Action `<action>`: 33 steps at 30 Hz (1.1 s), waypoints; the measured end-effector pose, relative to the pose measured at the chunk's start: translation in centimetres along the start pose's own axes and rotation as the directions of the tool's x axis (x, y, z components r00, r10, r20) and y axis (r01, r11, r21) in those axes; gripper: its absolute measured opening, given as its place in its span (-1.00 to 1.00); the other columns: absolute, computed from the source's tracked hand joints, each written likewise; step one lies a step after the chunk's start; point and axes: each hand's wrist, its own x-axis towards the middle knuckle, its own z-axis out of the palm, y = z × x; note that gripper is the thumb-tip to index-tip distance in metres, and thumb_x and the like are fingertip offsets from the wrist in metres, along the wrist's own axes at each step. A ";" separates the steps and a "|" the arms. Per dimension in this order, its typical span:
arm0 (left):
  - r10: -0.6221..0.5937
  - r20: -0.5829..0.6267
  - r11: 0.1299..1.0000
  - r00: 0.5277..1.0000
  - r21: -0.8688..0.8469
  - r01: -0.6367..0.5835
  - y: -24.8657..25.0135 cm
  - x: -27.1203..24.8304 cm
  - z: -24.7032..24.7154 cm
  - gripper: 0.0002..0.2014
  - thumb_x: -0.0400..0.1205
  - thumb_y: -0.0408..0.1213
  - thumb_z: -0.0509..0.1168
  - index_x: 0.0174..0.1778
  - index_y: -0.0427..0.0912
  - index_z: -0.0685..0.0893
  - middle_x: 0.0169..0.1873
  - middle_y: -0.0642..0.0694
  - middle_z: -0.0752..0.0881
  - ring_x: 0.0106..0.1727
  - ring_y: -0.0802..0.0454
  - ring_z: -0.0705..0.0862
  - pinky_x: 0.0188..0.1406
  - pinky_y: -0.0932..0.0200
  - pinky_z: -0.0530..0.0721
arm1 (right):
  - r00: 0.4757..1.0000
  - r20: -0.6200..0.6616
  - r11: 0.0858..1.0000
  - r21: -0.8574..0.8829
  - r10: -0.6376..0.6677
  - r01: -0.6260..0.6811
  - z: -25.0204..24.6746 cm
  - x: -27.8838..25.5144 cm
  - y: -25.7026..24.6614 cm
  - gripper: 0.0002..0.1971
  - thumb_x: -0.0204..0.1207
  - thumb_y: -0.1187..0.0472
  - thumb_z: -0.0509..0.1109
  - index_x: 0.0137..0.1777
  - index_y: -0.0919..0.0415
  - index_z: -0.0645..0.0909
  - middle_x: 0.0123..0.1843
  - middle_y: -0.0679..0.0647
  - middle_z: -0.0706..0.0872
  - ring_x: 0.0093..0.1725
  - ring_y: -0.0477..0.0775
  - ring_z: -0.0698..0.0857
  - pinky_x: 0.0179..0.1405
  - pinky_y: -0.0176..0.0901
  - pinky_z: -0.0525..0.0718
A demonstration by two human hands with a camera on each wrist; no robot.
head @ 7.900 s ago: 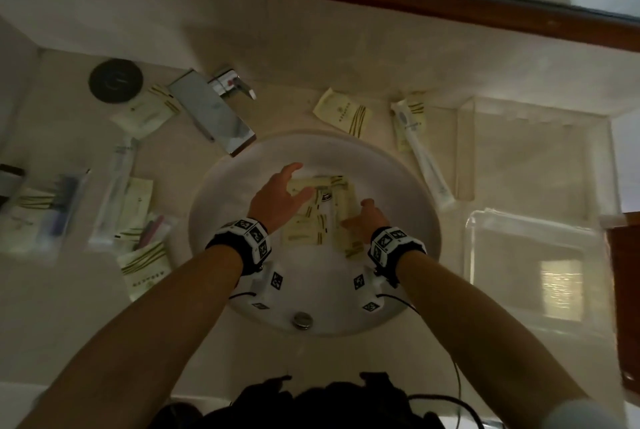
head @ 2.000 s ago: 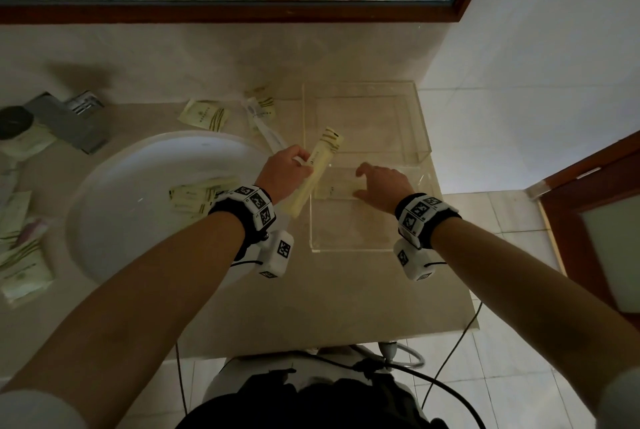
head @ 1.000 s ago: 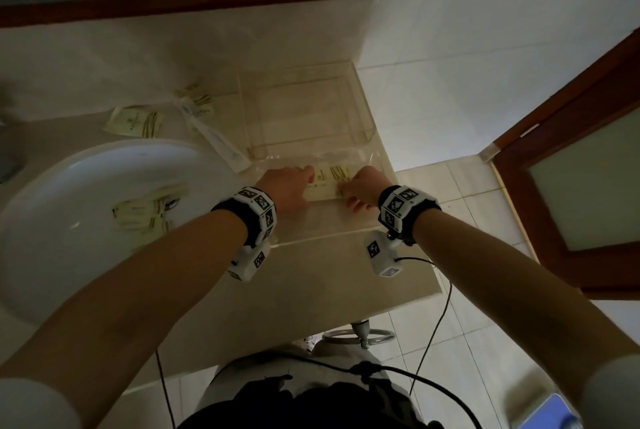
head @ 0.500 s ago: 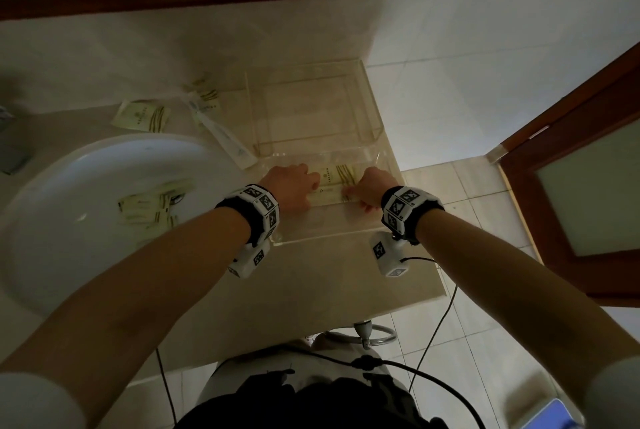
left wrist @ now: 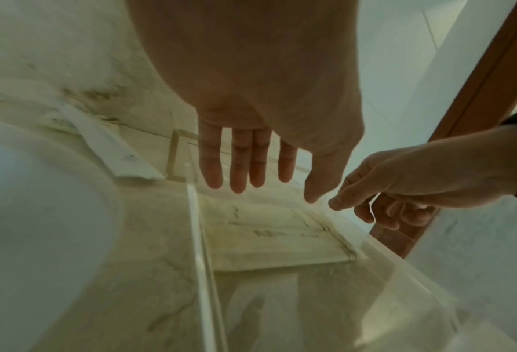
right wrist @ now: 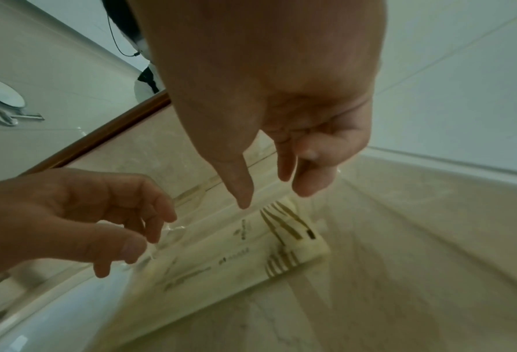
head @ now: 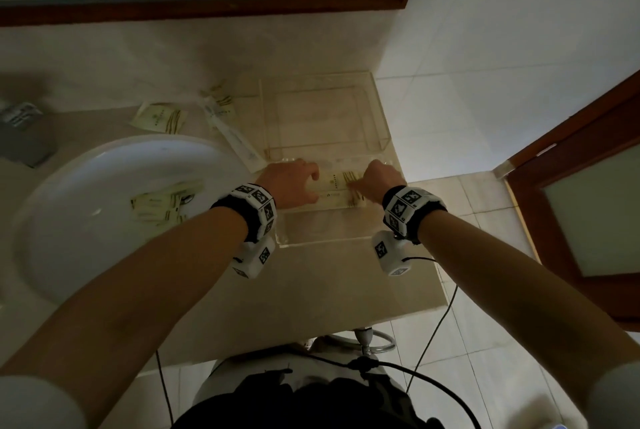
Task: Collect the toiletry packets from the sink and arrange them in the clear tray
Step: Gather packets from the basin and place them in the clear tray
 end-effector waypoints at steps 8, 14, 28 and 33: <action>-0.219 -0.295 0.936 0.930 -0.333 0.114 -3.8 -3.2 -2.9 -0.60 0.51 0.07 0.34 0.23 0.03 0.55 0.06 0.04 0.63 -0.10 0.08 0.60 -0.02 0.11 0.61 | 0.982 -0.108 0.940 0.291 -0.153 0.178 -0.8 -0.5 -4.5 -0.54 0.42 -0.10 0.48 0.25 0.07 0.51 0.06 0.05 0.74 -0.04 0.10 0.74 0.05 0.09 0.75; -0.370 -0.336 0.834 0.866 -0.531 0.150 -8.0 -7.0 -3.7 -0.60 0.52 0.00 0.39 0.24 0.01 0.55 0.08 -0.01 0.65 -0.06 0.02 0.64 0.02 0.03 0.64 | 0.955 -0.120 0.890 0.346 -0.271 0.296 0.0 -1.8 -10.3 -0.51 0.43 -0.07 0.49 0.30 0.07 0.51 0.15 0.05 0.70 0.03 0.14 0.73 0.12 0.12 0.72; -0.601 -0.262 0.657 0.755 -0.701 0.279 -20.5 -16.3 -3.5 -0.53 0.52 0.05 0.40 0.34 0.08 0.52 0.24 -0.07 0.61 0.24 -0.05 0.60 0.27 -0.07 0.58 | 0.933 -0.008 0.879 0.332 -0.359 0.341 6.1 -4.3 -22.8 -0.49 0.44 -0.05 0.51 0.34 0.06 0.47 0.16 0.00 0.64 0.02 0.11 0.72 0.14 0.08 0.71; -0.630 -0.220 0.607 0.744 -0.738 0.296 -23.8 -18.3 -2.4 -0.52 0.53 0.01 0.41 0.36 0.08 0.51 0.29 -0.12 0.59 0.30 -0.06 0.57 0.31 -0.09 0.56 | 0.936 0.045 0.886 0.342 -0.348 0.313 8.9 -4.4 -25.5 -0.47 0.42 -0.07 0.51 0.34 0.04 0.47 0.17 0.00 0.62 0.08 0.11 0.69 0.18 0.10 0.70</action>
